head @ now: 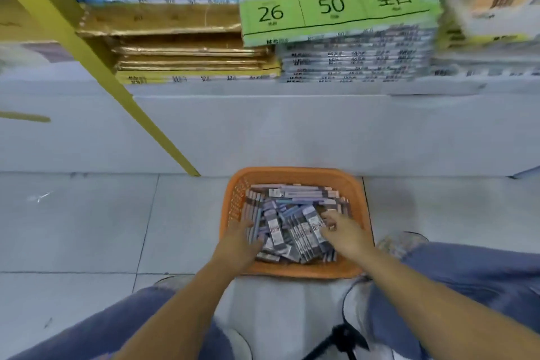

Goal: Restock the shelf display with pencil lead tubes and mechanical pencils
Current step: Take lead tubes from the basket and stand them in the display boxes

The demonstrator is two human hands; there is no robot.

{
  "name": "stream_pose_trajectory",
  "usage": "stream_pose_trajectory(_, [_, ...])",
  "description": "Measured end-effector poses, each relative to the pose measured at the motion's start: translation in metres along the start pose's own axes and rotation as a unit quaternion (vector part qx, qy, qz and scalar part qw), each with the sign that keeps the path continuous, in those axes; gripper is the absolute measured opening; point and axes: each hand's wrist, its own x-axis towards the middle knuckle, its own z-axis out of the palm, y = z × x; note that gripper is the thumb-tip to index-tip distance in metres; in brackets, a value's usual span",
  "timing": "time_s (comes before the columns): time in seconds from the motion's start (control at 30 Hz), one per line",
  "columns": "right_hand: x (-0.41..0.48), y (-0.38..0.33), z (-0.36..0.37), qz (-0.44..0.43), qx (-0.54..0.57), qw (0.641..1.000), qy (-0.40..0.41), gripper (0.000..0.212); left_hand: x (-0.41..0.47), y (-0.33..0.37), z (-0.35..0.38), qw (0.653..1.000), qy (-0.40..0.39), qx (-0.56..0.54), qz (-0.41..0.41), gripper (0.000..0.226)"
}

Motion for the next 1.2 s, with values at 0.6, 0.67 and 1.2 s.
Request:
stream_pose_trajectory(0.6, [0.029,0.009,0.077,-0.008,-0.1,0.99,0.096,0.062,0.04,0.001,0.066,0.978,0.04,-0.162,-0.123,0.036])
stream_pose_trajectory(0.67, [0.029,0.009,0.076,0.009,-0.086,0.991,0.102,0.07,0.044,0.003,0.069,0.975,0.052,-0.165,-0.137,0.037])
stream_pose_trajectory(1.2, [0.045,0.007,0.061,0.043,0.001,0.999,-0.014,0.052,0.053,0.004,0.071,0.946,0.03,-0.266,-0.182,0.007])
